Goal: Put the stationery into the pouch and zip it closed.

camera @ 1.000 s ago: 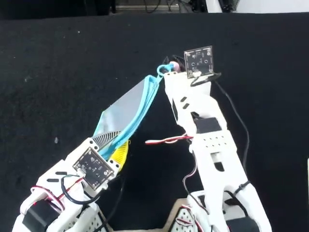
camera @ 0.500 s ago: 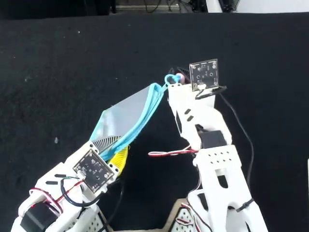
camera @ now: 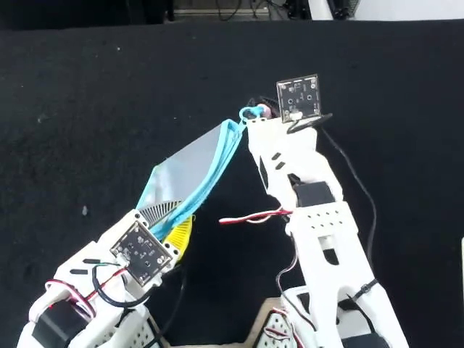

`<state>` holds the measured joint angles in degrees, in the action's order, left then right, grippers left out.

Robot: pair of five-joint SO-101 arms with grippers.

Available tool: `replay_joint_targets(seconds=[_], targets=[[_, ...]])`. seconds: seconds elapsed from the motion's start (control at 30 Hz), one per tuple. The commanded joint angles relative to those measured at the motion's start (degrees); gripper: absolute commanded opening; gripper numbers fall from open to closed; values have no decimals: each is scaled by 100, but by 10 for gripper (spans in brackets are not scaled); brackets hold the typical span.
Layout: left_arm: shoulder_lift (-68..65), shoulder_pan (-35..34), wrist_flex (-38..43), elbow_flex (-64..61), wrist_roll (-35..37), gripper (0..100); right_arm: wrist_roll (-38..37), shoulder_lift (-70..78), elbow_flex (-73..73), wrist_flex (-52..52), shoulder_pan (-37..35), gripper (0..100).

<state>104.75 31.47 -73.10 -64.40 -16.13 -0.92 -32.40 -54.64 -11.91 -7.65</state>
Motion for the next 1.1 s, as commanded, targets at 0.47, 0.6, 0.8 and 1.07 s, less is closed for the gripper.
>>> replay_joint_targets(seconds=[0.47,0.6,0.8,1.07], targets=[[-26,13,-149,-4,-44,30,229,708,110,923,607,12],[-26,13,-149,31,-44,30,229,-31,154,-44,176,77],[-26,-207,53,-13,-44,30,220,-1464,127,-1776,-721,230],[-26,-1974,941,-101,141,30,-185,-2844,-277,-2391,-1204,226]])
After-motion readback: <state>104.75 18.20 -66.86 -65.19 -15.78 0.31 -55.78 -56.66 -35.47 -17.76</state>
